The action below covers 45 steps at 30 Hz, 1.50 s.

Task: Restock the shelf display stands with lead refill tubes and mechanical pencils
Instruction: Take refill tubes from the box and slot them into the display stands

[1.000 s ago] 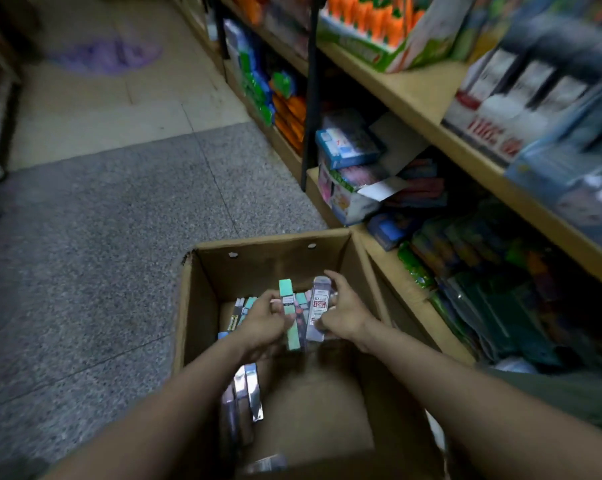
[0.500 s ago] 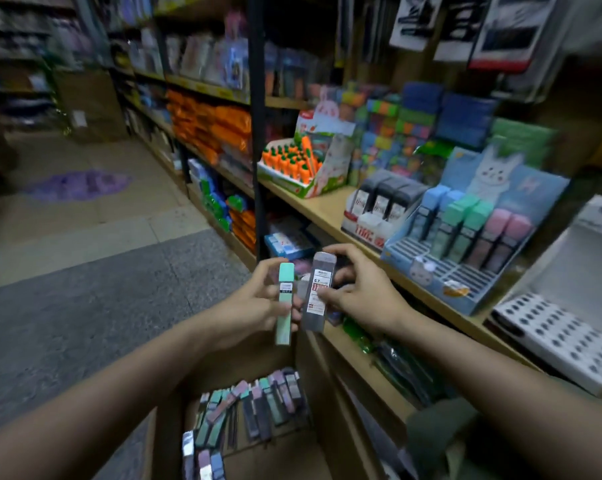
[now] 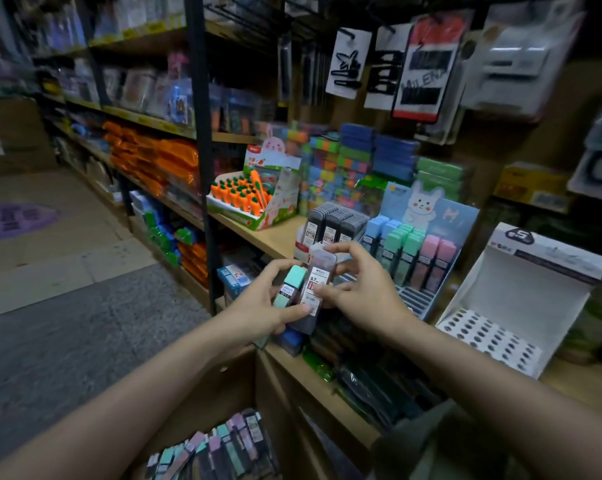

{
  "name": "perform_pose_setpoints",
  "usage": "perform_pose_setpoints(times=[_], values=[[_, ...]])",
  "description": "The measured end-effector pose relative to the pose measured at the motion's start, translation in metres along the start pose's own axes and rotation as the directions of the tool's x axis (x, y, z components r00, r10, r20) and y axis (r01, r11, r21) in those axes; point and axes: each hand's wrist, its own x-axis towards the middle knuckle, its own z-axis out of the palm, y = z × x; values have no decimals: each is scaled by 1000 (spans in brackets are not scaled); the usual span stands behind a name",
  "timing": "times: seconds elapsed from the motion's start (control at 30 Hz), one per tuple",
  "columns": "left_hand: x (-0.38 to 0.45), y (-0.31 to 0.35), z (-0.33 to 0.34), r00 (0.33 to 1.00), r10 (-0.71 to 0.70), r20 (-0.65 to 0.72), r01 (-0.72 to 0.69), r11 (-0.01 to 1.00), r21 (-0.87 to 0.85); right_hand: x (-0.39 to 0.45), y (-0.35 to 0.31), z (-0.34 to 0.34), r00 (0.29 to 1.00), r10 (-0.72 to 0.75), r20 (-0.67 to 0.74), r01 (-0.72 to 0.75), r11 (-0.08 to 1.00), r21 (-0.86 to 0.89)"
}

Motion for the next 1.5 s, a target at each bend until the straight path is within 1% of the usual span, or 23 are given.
perform_pose_setpoints(times=[0.03,0.17,0.27,0.33,0.43,0.5,0.57,0.67,0.77,0.87,1.07,1.17,1.3,1.43,1.5], values=[[3,3,1,1000,11,3,-11,1000,13,2,0,-1,1000,-7,-13,7,1000,-18],[9,9,-3,999,19,29,-20,999,49,15,-4,-9,994,-87,-62,75,980,-186],[14,8,-5,999,6,33,-7,1000,28,29,-12,-12,999,-48,-10,46,986,-161],[19,11,-10,1000,6,-10,-6,1000,18,43,-20,-18,1000,-30,-5,28,982,-189],[28,16,-25,996,-27,-86,22,997,-68,70,-33,-32,994,-63,-84,42,971,-237],[34,16,-35,990,-44,-134,29,993,-115,91,-39,-39,976,-135,-169,63,923,-378],[39,12,-41,984,-36,-175,11,990,-142,109,-42,-39,957,-203,-208,86,881,-464],[46,6,-49,983,-33,-181,1,985,-174,133,-39,-28,941,-273,-201,127,833,-539],[53,1,-55,976,-40,-214,-5,979,-204,152,-30,-12,934,-300,-192,127,784,-607],[55,-2,-56,968,-48,-248,-5,978,-211,162,-19,-1,942,-277,-187,101,769,-631],[58,-14,-57,967,-112,-231,42,956,-289,171,3,10,969,-209,-132,68,739,-670],[60,-21,-55,966,-133,-220,62,952,-300,172,14,11,974,-198,-113,56,686,-726],[61,-30,-52,962,-178,-208,108,945,-309,174,23,14,970,-219,-102,68,654,-754],[61,-39,-48,968,-160,-195,104,958,-268,172,24,20,977,-207,-47,84,580,-810],[60,-39,-45,972,-132,-197,80,965,-249,166,19,19,972,-229,-53,97,598,-796]])
